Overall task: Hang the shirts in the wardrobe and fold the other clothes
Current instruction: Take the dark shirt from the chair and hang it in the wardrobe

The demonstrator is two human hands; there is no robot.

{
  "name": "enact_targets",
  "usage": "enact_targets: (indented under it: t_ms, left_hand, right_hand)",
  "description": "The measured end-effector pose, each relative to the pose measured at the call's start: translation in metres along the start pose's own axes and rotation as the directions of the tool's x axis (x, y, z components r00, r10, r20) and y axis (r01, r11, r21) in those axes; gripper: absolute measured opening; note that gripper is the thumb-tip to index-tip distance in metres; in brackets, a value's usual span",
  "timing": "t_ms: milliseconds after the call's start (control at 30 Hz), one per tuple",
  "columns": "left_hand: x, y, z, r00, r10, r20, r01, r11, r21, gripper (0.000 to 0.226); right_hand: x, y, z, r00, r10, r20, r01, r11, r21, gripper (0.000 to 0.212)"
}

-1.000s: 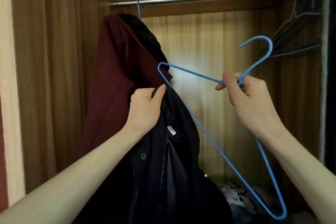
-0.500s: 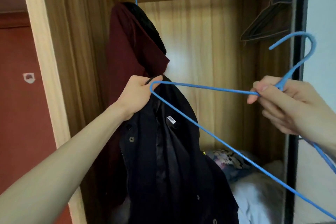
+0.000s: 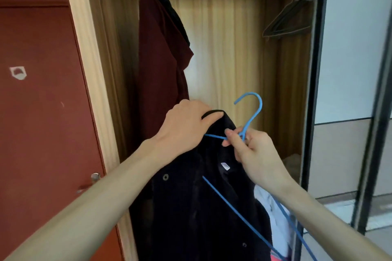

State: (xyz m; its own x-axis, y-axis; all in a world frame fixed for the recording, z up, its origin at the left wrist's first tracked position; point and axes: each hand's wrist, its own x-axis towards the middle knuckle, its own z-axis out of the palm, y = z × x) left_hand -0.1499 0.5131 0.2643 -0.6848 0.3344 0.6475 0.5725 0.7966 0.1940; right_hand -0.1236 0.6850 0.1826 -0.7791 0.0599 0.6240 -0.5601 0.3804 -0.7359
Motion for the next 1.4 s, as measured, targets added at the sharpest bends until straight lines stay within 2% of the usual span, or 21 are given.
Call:
enact_targets:
  t_ms: [200,267,333,367,467,500,567,633,700,900,967,1033,1100,1133,1167,1200,1233,1267,1333,1400]
  left_hand:
    - [-0.060,0.016,0.012,0.993,0.118,0.022,-0.118,0.993,0.004,0.053]
    - [-0.075,0.009,0.014,0.988,0.149,0.052,-0.142,0.983,-0.112,0.052]
    - [-0.094,0.003,0.014,0.983,0.157,0.095,-0.132,0.965,-0.227,0.051]
    - [-0.101,0.000,0.012,0.985,0.160,0.068,-0.141,0.964,-0.225,0.052]
    - [-0.103,-0.007,0.006,0.956,0.230,-0.180,-0.243,0.969,-0.048,0.043]
    - [-0.099,-0.007,0.006,0.944,0.273,-0.183,-0.278,0.961,-0.001,0.037]
    - [-0.088,-0.004,0.008,0.942,0.333,-0.037,-0.333,0.943,0.026,0.036]
    - [-0.083,0.000,0.014,0.926,0.371,0.073,-0.376,0.924,0.075,0.041]
    - [-0.083,0.003,0.019,0.919,0.390,0.067,-0.395,0.907,0.144,0.046]
    - [-0.096,0.011,0.031,0.977,0.212,0.007,-0.212,0.977,0.019,0.055]
    - [-0.103,0.010,0.034,0.988,0.152,0.027,-0.150,0.986,-0.072,0.057]
    - [-0.107,0.008,0.033,0.996,0.090,0.030,-0.083,0.982,-0.168,0.056]
    - [-0.111,0.006,0.031,0.999,0.043,0.027,-0.036,0.970,-0.239,0.056]
    - [-0.113,0.007,0.031,0.999,0.028,0.026,-0.020,0.966,-0.257,0.056]
    - [-0.115,0.008,0.031,0.999,0.017,0.027,-0.009,0.962,-0.272,0.056]
    - [-0.116,0.010,0.031,1.000,0.005,0.027,0.003,0.957,-0.290,0.056]
    - [-0.117,0.011,0.032,1.000,-0.006,0.025,0.014,0.950,-0.310,0.057]
    - [-0.119,0.013,0.032,1.000,-0.017,0.022,0.023,0.943,-0.333,0.057]
    - [-0.122,0.016,0.032,0.999,-0.036,0.023,0.041,0.928,-0.371,0.059]
    - [-0.126,0.017,0.030,0.998,-0.055,0.016,0.057,0.917,-0.394,0.059]
  right_hand:
    - [-0.053,0.011,0.033,0.985,-0.059,-0.162,0.050,0.997,-0.060,0.032]
    - [-0.069,0.014,0.035,0.970,-0.098,-0.220,0.091,0.995,-0.040,0.035]
    - [-0.080,0.015,0.032,0.955,-0.140,-0.262,0.133,0.990,-0.043,0.050]
    - [-0.084,0.015,0.029,0.950,-0.151,-0.274,0.139,0.988,-0.061,0.059]
    - [-0.092,0.010,0.023,0.949,-0.147,-0.279,0.132,0.989,-0.072,0.082]
    - [-0.093,0.007,0.020,0.951,-0.142,-0.273,0.131,0.990,-0.057,0.086]
    - [-0.094,0.000,0.017,0.953,-0.128,-0.274,0.131,0.991,-0.008,0.084]
    - [-0.095,-0.005,0.013,0.961,-0.114,-0.252,0.129,0.991,0.042,0.067]
    - [-0.095,-0.010,0.007,0.974,-0.076,-0.212,0.099,0.990,0.102,0.048]
    - [-0.096,-0.010,-0.020,0.996,0.011,0.092,-0.039,0.949,0.314,0.056]
    - [-0.103,0.008,-0.028,0.989,0.020,0.146,-0.070,0.935,0.348,0.047]
    - [-0.123,0.032,-0.029,0.992,-0.059,0.114,0.046,0.992,0.117,0.045]
    - [-0.147,0.056,-0.017,0.992,-0.104,0.072,0.112,0.987,-0.118,0.037]
    - [-0.159,0.065,-0.007,0.991,-0.080,0.105,0.097,0.981,-0.169,0.026]
    - [-0.172,0.072,0.006,0.997,-0.042,0.067,0.053,0.985,-0.163,0.017]
    - [-0.182,0.077,0.019,0.999,-0.046,-0.005,0.043,0.973,-0.228,0.011]
    - [-0.192,0.078,0.028,0.997,0.009,-0.075,-0.019,0.991,-0.132,0.009]
    - [-0.203,0.078,0.033,0.994,-0.022,-0.111,0.010,0.994,-0.109,0.017]
    - [-0.224,0.089,0.039,0.994,-0.099,-0.052,0.085,0.971,-0.222,0.039]
    - [-0.241,0.118,0.039,1.000,-0.008,-0.005,0.007,0.954,-0.299,0.046]
